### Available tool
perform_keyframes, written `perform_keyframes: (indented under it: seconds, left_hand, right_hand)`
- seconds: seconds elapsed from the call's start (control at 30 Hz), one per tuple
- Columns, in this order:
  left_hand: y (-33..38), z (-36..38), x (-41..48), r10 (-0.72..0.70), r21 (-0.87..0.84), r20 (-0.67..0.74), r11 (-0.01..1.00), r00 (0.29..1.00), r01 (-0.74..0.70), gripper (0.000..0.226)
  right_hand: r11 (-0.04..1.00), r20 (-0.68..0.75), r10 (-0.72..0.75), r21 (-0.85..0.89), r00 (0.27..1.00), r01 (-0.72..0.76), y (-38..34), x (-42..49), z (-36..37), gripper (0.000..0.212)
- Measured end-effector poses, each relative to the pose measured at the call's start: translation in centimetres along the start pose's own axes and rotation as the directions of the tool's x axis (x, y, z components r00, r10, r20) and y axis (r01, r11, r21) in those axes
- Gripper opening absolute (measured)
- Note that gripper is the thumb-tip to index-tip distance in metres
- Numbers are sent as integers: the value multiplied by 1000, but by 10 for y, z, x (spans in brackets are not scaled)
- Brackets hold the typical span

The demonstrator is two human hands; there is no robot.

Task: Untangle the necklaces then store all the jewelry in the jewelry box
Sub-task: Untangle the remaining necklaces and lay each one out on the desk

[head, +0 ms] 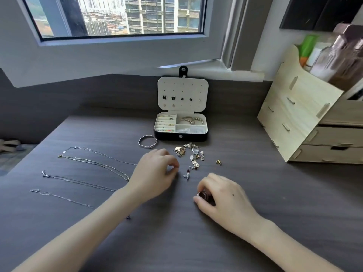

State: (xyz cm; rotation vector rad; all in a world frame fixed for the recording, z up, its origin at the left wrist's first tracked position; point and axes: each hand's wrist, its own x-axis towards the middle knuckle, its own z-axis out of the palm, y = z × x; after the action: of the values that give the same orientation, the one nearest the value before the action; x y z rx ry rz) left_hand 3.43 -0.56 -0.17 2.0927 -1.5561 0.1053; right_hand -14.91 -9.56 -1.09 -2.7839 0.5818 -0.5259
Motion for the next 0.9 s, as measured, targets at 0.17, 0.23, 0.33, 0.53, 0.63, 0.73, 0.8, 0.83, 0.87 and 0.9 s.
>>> perform_keyframes:
  seconds: [0.17,0.23,0.33,0.53,0.63,0.73,0.8,0.83,0.87,0.9]
  left_hand:
    - [2,9,14,-112,12,-21,994,994,112,14]
    - [0,13,24,-187,9,-45,982,981,187,15]
    - [-1,19,38,-227,15,-36,974,973,227,18]
    - [-2,21,54,-153,43,67,988,986,150,16]
    - [-6,14,49,-74,89,124,994,990,63,10]
    - [-6,3,33,-37,132,185,991,982,13,9]
    - [-2,-5,17,-16,113,229,994,973,-10,10]
    - [1,-8,9,-2,92,247,996,969,-21,10]
    - [5,-11,0,13,78,264,996,964,-35,9]
    - [9,-13,-9,32,66,276,996,961,-52,8]
  right_hand:
    - [983,1,184,-24,983,-184,40,10,-16,14]
    - [966,-27,255,-38,967,-256,54,19,-19,14]
    - [947,-68,314,-48,947,-318,68,34,-19,17]
    - [940,-117,325,-71,938,-334,74,47,-20,37]
    - [953,-172,283,-57,943,-297,73,43,-19,35]
    - [968,-201,234,-41,951,-247,72,40,-19,28]
    - [974,-209,210,-35,955,-222,69,39,-19,24]
    - [977,-211,198,-35,957,-209,67,38,-19,22]
    - [980,-215,185,-35,959,-197,65,37,-20,20]
    - [982,-217,174,-34,960,-186,62,36,-20,18]
